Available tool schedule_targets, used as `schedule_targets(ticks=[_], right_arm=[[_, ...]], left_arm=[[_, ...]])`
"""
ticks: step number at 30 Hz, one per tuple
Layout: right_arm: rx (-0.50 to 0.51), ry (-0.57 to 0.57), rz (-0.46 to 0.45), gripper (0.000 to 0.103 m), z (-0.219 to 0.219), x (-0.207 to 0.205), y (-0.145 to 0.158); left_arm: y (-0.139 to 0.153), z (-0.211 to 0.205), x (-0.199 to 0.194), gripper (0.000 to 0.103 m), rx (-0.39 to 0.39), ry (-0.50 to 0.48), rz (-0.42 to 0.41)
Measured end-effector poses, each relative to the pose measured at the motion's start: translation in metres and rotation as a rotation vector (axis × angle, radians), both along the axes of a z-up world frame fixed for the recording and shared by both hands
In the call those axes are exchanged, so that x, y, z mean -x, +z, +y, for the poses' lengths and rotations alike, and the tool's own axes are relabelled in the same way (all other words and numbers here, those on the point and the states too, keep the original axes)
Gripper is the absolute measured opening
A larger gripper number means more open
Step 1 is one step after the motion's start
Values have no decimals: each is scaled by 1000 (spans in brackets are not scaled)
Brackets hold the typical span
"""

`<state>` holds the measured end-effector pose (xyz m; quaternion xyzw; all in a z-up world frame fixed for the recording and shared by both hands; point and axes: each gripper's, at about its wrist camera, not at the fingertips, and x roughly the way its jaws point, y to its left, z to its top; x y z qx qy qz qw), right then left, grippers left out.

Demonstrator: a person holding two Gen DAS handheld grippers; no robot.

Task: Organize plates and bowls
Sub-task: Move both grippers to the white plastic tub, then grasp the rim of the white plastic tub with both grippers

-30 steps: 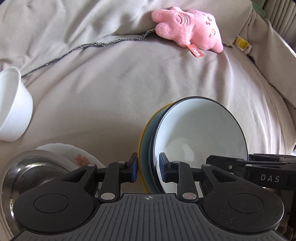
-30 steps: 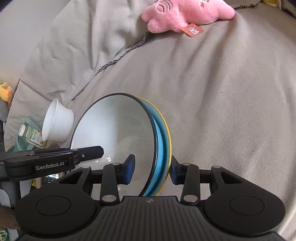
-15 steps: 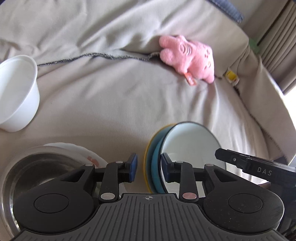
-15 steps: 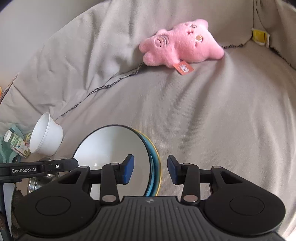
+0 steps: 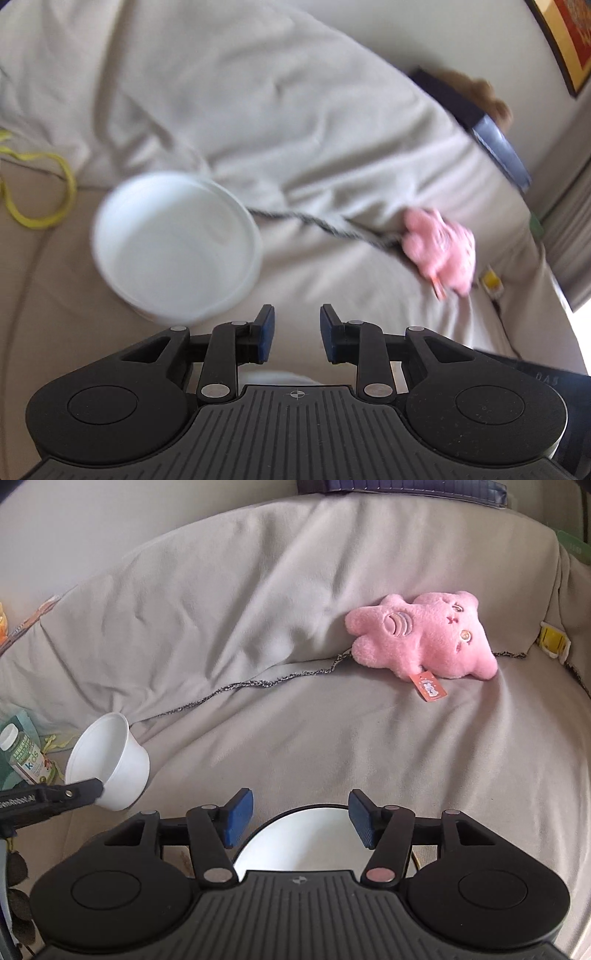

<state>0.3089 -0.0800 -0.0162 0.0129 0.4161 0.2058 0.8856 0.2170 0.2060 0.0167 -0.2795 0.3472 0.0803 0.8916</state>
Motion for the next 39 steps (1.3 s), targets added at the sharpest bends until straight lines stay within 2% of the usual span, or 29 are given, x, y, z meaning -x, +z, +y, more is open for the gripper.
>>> schedule_targets(ticks=[4,7,10,11,14,19,23,25,26,27,28,30,32,35,39], right_arm=[[64,-8,36,61,33,-4,-9],[106,4,52,67,57,-8,-10],[112,28,19,80,87,-12,-1],[101,33,15,83,98,-14,3],[82,82,55,83,134,-23,9],[69,112,153,83,189,-36,-4],[75,103,185,82,226,-41,-25],[91,97,206,73,239,-47,-38],[96,103,229,62,244,-50,-45],[95,107,253,49,247,-53,-51],[84,109,283,45,249,-54,-57],[64,115,319,25,248,-54,-63],[55,130,324,14,245,-51,-60],[44,146,283,12,229,-38,-39],[-1,173,205,12,173,-14,10]], left_arm=[[3,31,16,30,-58,32,-60],[1,59,28,30,-25,67,-97],[1,92,43,30,-6,160,-112],[0,101,46,30,-6,188,-104],[-12,126,50,30,19,262,-48],[-37,129,29,30,48,249,3],[-52,116,7,30,-8,210,63],[-61,110,-2,30,-53,201,112],[-65,108,-5,31,-66,197,129],[-68,108,-6,33,-64,194,134],[-70,107,-7,32,-53,189,133],[-69,105,-7,29,-30,170,123],[-63,99,-6,25,-15,149,108],[-38,77,-4,26,-58,102,70],[8,26,8,30,-89,-8,-28]])
